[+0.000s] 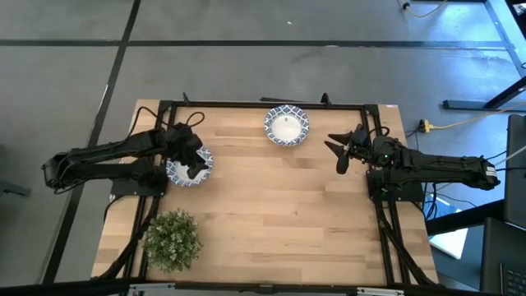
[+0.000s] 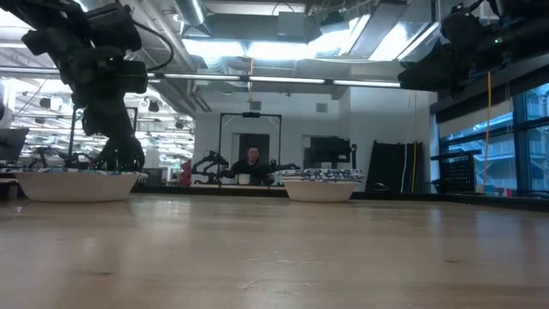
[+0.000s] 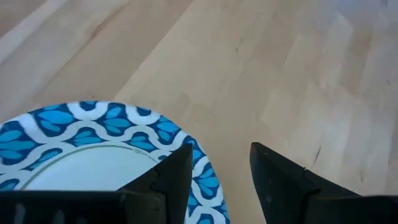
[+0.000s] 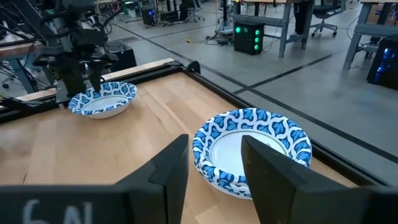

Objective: Nest bowls inside each other
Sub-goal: Stack the left bowl on the right bowls

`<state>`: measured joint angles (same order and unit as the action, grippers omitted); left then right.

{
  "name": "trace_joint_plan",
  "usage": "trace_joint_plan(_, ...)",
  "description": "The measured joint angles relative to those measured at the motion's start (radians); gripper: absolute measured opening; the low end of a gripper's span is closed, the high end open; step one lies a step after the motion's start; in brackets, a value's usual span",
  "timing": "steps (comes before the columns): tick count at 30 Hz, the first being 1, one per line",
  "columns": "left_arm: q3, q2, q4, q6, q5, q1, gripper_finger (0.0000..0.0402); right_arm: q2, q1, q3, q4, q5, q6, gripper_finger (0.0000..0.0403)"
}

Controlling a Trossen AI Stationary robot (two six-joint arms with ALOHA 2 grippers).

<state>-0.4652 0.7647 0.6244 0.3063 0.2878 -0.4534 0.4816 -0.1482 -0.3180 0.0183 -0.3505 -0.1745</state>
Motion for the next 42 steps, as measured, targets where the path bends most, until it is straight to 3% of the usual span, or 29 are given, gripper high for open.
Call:
trace_joint_plan(13,0.000,0.000,-0.004,-0.003,-0.010,0.015,0.0157,0.000,0.000,0.000,-0.023,-0.023,0.000,0.0149)
trace_joint_plan(27,-0.002,0.002,0.089,0.035,-0.016,0.016,0.0219,0.000,0.000,0.000,-0.024,-0.024,0.000,0.0149)
trace_joint_plan(38,-0.002,0.002,0.090,0.083,0.021,0.016,0.0227,0.000,0.000,0.000,-0.050,-0.025,0.000,0.0149)
trace_joint_plan(42,-0.002,0.002,0.086,0.069,-0.021,0.016,0.0229,0.000,0.000,0.000,-0.054,-0.025,0.000,0.0149)
